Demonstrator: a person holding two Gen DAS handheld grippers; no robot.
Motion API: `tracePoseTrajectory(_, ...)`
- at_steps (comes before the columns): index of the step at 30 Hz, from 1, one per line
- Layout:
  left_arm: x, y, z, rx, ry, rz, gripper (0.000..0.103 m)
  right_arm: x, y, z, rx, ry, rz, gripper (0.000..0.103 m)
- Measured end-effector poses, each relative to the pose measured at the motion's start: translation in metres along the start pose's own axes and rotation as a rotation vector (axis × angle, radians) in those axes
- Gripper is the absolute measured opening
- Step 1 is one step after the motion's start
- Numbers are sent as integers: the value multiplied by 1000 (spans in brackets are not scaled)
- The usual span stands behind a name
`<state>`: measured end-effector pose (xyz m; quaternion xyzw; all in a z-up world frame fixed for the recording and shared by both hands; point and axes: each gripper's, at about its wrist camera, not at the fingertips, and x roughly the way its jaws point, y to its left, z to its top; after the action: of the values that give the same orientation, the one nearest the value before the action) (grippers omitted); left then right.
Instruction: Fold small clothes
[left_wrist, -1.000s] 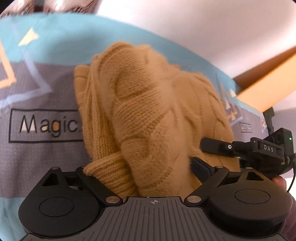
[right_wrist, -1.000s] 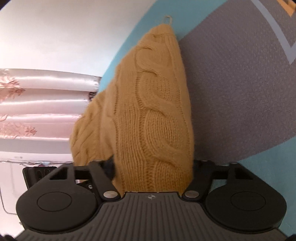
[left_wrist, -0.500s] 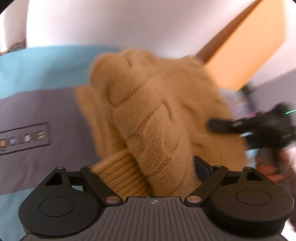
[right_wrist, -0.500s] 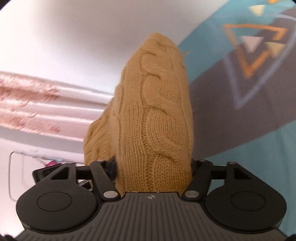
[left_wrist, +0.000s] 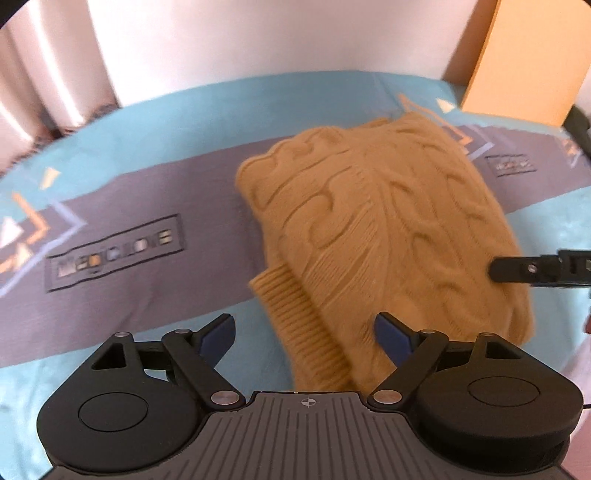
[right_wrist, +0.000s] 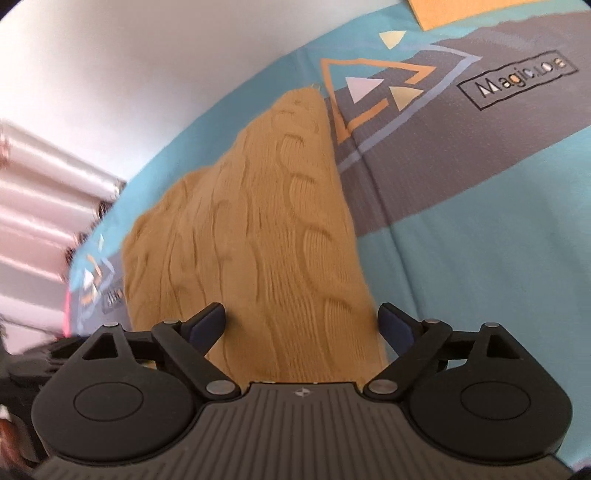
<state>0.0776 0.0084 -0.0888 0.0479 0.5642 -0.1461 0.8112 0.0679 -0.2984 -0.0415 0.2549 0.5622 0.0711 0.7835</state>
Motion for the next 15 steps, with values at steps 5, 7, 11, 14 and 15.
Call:
tracePoseTrajectory(5, -12, 1, -23, 19, 58, 122, 103, -6, 26, -27, -149, 22, -122, 94)
tracePoseTrajectory(7, -11, -2, -32, 25, 81, 157, 103, -1, 36, -33, -217, 35, -191, 94)
tracePoseTrajectory(11, -13, -3, -46, 13, 113, 198, 103, -3, 54, -47, -343, 38, -313, 96)
tracePoseTrajectory(14, -17, -1, -53, -6, 124, 217, 103, -7, 62, -58, -403, 36, -379, 96)
tracePoseTrajectory(15, -19, 0, -55, -11, 125, 222, 103, -7, 64, -61, -421, 36, -401, 96)
